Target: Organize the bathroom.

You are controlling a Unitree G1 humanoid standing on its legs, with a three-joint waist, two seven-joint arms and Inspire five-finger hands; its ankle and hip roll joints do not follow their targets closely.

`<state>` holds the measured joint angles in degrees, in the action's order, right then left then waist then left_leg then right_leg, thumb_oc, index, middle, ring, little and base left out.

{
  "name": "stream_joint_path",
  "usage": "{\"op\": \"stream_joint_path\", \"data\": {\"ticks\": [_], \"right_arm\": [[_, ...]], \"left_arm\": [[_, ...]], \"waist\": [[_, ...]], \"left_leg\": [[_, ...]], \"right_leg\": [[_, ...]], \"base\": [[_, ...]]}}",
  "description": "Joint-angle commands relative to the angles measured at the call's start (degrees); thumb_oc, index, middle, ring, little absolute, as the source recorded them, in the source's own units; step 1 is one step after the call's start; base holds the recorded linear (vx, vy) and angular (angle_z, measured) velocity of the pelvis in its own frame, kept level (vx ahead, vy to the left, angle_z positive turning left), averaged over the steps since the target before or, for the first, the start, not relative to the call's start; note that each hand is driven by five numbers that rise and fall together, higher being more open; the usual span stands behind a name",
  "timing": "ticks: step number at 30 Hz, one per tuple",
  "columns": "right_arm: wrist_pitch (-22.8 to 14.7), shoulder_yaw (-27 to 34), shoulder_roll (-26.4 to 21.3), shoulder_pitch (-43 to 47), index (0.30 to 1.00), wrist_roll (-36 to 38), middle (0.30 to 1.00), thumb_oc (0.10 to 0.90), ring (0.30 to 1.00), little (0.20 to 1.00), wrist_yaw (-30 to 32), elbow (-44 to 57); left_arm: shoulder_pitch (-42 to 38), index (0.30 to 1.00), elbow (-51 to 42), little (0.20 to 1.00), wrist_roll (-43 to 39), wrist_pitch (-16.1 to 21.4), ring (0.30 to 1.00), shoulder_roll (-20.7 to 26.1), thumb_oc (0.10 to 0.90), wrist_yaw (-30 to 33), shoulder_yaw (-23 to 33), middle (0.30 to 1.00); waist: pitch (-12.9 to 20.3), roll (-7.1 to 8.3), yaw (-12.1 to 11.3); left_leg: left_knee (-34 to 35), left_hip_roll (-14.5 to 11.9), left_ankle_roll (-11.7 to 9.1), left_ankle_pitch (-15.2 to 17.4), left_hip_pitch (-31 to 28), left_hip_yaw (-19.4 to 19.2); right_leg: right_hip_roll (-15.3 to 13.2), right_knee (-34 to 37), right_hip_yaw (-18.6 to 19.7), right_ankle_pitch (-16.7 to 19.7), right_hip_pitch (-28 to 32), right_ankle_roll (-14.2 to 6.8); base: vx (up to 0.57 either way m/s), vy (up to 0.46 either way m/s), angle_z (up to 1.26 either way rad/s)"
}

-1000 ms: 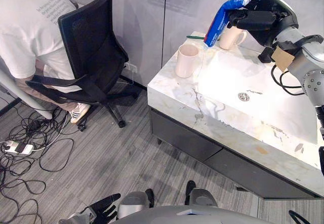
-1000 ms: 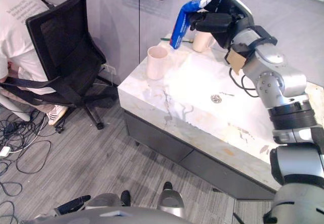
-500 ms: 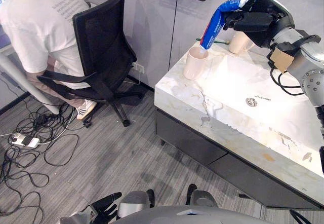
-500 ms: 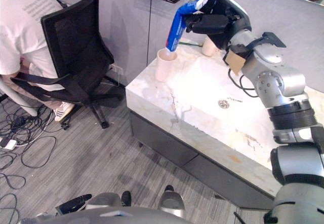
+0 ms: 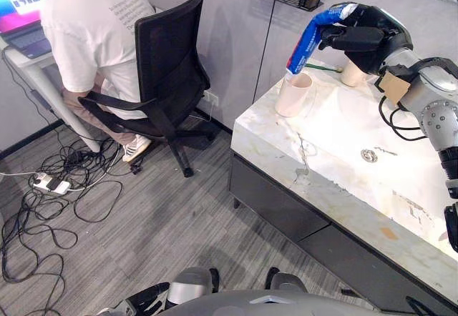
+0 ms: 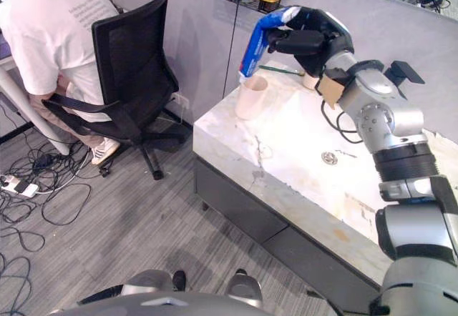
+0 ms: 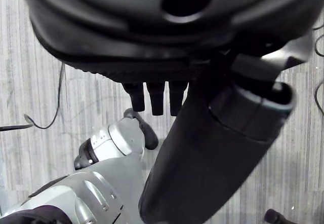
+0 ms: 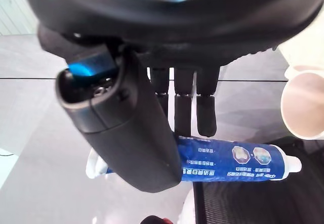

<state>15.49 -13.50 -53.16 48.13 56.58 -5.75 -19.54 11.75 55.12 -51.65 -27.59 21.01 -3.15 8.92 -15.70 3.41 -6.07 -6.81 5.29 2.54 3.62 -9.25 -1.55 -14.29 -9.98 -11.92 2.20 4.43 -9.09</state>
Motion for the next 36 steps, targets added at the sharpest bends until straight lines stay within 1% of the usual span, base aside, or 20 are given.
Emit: {"op": "stream_joint_path", "data": {"ticks": [1, 8, 10, 13, 17, 20, 27, 31, 36], "right_arm": [[-9.13, 3.67, -1.59, 11.81, 0.3, 0.77, 0.3, 0.4, 0.3, 0.3, -1.03, -1.67], [-11.35, 4.74, -2.33, 11.34, 0.3, 1.78, 0.3, 0.4, 0.3, 0.3, -3.31, -4.01], [-11.22, 5.02, -1.87, 11.85, 0.3, 2.01, 0.3, 0.4, 0.3, 0.3, -3.78, -4.53], [-11.24, 5.18, -0.46, 11.87, 0.3, 1.66, 0.3, 0.4, 0.3, 0.3, -3.5, -4.0], [-11.15, 4.73, 1.57, 12.15, 0.3, 1.08, 0.3, 0.4, 0.3, 0.3, -2.81, -3.22], [-9.85, 4.0, 5.8, 11.97, 0.3, -0.33, 0.3, 0.4, 0.3, 0.3, 0.07, -0.16], [-10.4, 2.99, 9.65, 11.01, 0.3, -2.43, 0.3, 0.4, 0.3, 0.3, 1.96, 1.47], [-10.98, 3.12, 10.99, 9.86, 0.3, -4.61, 0.3, 0.4, 0.3, 0.3, 2.87, 2.1], [-11.91, 3.58, 10.7, 9.12, 0.3, -5.41, 0.3, 0.4, 0.3, 0.3, 2.86, 2.15]], "left_arm": [[3.33, 0.9, -2.34, 0.9, -2.04, 0.09, 0.9, 2.79, 0.8, -0.87, -1.99, 0.9], [3.81, 0.9, -3.06, 0.9, -2.02, -0.17, 0.9, 2.99, 0.8, -1.16, -1.89, 0.9], [3.63, 0.9, -3.08, 0.9, -2.76, -0.07, 0.9, 3.0, 0.8, -0.91, -2.31, 0.9], [3.48, 0.9, -3.73, 0.9, -3.87, -0.39, 0.9, 3.02, 0.8, -0.12, -2.16, 0.9], [3.69, 0.9, -3.78, 0.9, -4.18, 0.1, 0.9, 2.04, 0.8, 0.69, -2.03, 0.9], [4.15, 0.9, -3.08, 0.9, -4.59, 0.95, 0.9, 0.4, 0.8, 2.02, -1.59, 0.9], [4.24, 0.9, -2.34, 0.9, -4.52, 1.16, 0.9, -0.21, 0.8, 2.59, -1.18, 0.9], [3.91, 0.9, -2.69, 0.9, -4.09, 0.95, 0.9, -0.44, 0.8, 2.47, -1.26, 0.9], [3.84, 0.9, -2.4, 0.9, -3.41, 0.67, 0.9, -0.48, 0.8, 2.18, -0.98, 0.9]], "waist": [[5.69, 0.07, -1.1], [5.46, -0.1, -1.33], [5.5, -0.34, -1.32], [5.54, -0.58, -1.26], [5.7, -1.06, -0.92], [6.18, -1.73, -0.51], [6.94, -2.69, -0.61], [6.85, -2.92, -1.12], [6.4, -2.88, -1.26]], "left_leg": [[0.18, -2.77, -1.28, 5.23, -1.68, 1.9], [-0.18, -3.07, -1.26, 5.27, -1.4, 2.06], [-0.43, -3.19, -1.33, 5.41, -1.29, 1.98], [-0.59, -3.37, -1.35, 5.41, -1.06, 1.67], [-1.1, -3.44, -1.31, 5.69, -1.11, 1.74], [-1.34, -3.34, -1.42, 6.12, -1.87, 1.9], [-0.67, -3.33, -1.58, 6.3, -2.86, 2.55], [-0.35, -3.31, -1.61, 6.17, -2.8, 2.99], [-0.45, -3.35, -1.62, 6.01, -2.57, 3.17]], "right_leg": [[-1.34, -3.88, 2.33, 5.41, -8.64, -3.52], [-1.09, -3.93, 2.3, 4.91, -8.74, -3.63], [-1.01, -3.95, 2.33, 4.33, -8.58, -3.55], [-0.91, -3.77, 2.55, 3.99, -8.64, -3.56], [-0.55, -3.61, 3.22, 3.39, -9.06, -3.66], [-0.57, -3.56, 4.03, 3.24, -9.18, -3.86], [-0.72, -3.75, 4.12, 2.59, -8.96, -3.9], [-0.88, -3.99, 3.55, 2.37, -8.95, -3.77], [-1.02, -4.37, 3.3, 2.74, -9.32, -3.89]], "base": [[0.02, -0.019, 0.1], [0.0, -0.006, 0.02], [-0.01, -0.018, 0.0], [0.0, 0.0, 0.0], [0.01, 0.003, 0.0], [0.07, 0.023, -0.02], [0.05, 0.018, 0.01], [0.01, 0.003, 0.01], [0.0, 0.0, 0.0]]}}
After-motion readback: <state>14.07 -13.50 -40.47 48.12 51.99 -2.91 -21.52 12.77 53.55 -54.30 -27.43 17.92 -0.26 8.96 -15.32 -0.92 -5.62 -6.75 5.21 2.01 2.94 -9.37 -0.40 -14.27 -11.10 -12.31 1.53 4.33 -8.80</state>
